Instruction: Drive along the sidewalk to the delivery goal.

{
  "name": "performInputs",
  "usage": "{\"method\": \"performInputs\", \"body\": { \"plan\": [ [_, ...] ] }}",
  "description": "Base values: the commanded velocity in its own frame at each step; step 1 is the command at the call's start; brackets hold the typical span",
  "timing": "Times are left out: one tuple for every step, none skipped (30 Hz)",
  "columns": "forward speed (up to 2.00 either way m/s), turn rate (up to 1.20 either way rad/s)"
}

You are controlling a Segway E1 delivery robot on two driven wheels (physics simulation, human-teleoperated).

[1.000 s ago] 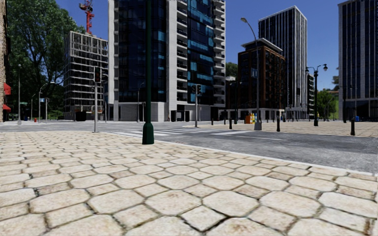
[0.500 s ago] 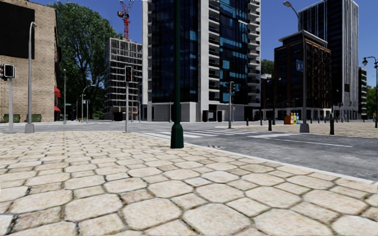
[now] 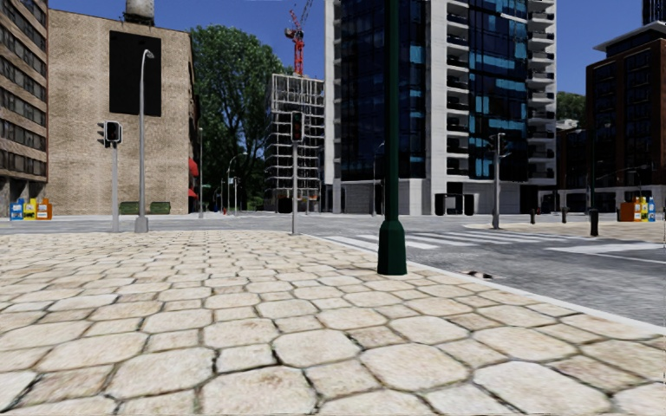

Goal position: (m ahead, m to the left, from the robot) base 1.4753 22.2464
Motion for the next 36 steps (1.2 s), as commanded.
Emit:
{"method": "performInputs", "body": {
  "plan": [
    [2.00, 0.56],
    [2.00, 0.56],
    [2.00, 0.56],
    [2.00, 0.56],
    [2.00, 0.56],
    [2.00, 0.56],
    [2.00, 0.56],
    [2.00, 0.56],
    [2.00, 0.56],
    [2.00, 0.56],
    [2.00, 0.56],
    [2.00, 0.56],
    [2.00, 0.56],
    [2.00, 0.56],
    [2.00, 0.56],
    [2.00, 0.56],
    [2.00, 0.56],
    [2.00, 0.56],
    [2.00, 0.56],
    [2.00, 0.56],
    [2.00, 0.56],
    [2.00, 0.56],
    [2.00, 0.56],
    [2.00, 0.56],
    [2.00, 0.56],
    [2.00, 0.56],
    [2.00, 0.56],
    [2.00, 0.56],
    [2.00, 0.56],
    [2.00, 0.56],
    [2.00, 0.56],
    [2.00, 0.56],
    [2.00, 0.56],
    [2.00, 0.56],
    [2.00, 0.56],
    [2.00, 0.56]
  ]
}}
